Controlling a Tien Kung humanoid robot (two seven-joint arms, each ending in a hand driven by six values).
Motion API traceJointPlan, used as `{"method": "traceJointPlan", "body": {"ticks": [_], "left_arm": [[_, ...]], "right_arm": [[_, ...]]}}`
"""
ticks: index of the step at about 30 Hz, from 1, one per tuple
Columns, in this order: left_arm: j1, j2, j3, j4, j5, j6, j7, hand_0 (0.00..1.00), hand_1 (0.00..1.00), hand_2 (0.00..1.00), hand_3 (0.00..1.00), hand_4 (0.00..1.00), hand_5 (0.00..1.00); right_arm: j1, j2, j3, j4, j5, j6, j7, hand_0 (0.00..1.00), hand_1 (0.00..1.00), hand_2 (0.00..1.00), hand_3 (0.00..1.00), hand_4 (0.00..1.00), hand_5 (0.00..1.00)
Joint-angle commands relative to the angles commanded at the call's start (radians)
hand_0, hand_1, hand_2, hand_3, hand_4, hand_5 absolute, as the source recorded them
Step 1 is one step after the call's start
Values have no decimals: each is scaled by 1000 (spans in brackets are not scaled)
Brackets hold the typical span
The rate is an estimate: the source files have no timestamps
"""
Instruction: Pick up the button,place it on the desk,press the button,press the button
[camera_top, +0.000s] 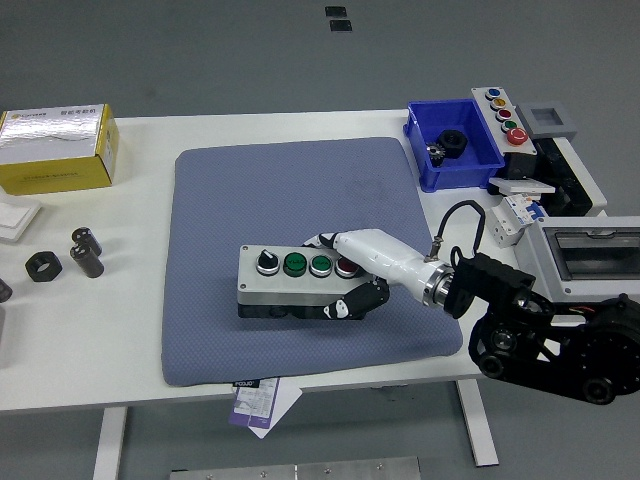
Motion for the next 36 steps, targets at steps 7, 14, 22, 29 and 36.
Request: {"method": "traceJointPlan", "body": {"ticks": [7, 14, 22, 29, 36], "left_arm": [[-1, 0, 1, 0, 0, 3, -7, 727, 704, 627, 622, 722, 224], [1, 0, -7, 0, 9, 1, -3, 726, 704, 626, 621, 722, 225], [0, 0, -6, 1, 11, -1, -3, 725, 703, 626, 621, 722, 226], [1, 0, -6, 1, 13, -1, -2, 725, 703, 625, 621, 722, 226], [3, -1, -5, 1, 11, -2, -3, 724, 703, 624, 622, 721, 224]], "right_arm": [[-11, 10, -13, -39, 62, 6, 27, 733, 692, 713, 696, 261, 9], [-21, 11, -10, -48, 108, 9, 36, 816, 770, 806, 762, 317, 66], [-20, 9, -7, -53, 206, 31, 54, 890, 839, 874, 908, 354, 81], [-24, 0, 20, -61, 340, 82, 89, 892, 845, 878, 912, 359, 80], [-33, -26, 86, -54, 501, 185, 129, 891, 848, 876, 911, 351, 66]]}}
